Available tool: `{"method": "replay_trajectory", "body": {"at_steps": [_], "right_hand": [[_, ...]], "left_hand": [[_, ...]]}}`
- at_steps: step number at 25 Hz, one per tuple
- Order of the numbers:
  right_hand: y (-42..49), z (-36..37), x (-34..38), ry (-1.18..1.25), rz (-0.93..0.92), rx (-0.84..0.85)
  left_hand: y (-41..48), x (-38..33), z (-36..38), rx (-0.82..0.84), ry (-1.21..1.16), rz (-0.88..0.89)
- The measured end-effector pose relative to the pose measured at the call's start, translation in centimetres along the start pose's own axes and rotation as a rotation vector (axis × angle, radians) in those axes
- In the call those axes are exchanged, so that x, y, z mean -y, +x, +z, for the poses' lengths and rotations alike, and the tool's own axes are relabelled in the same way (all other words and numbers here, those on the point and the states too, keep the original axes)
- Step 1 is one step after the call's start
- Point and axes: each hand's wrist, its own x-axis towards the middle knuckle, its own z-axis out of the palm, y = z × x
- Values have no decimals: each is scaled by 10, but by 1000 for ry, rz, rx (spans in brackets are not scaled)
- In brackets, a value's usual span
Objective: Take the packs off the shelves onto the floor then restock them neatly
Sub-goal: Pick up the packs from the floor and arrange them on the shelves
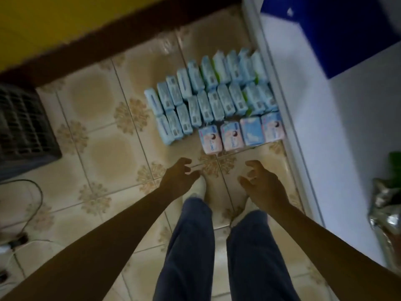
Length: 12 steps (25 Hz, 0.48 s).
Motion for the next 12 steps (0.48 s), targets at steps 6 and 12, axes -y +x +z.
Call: {"method": "replay_trajectory", "body": {"at_steps": [6,12], "right_hand": [[151,102,-29,40,-117,-42],[192,116,-40,78,-136,-154]], "left_hand": [[182,25,83,-41,-317,-171],[210,38,112,-141,-264,-40]]}}
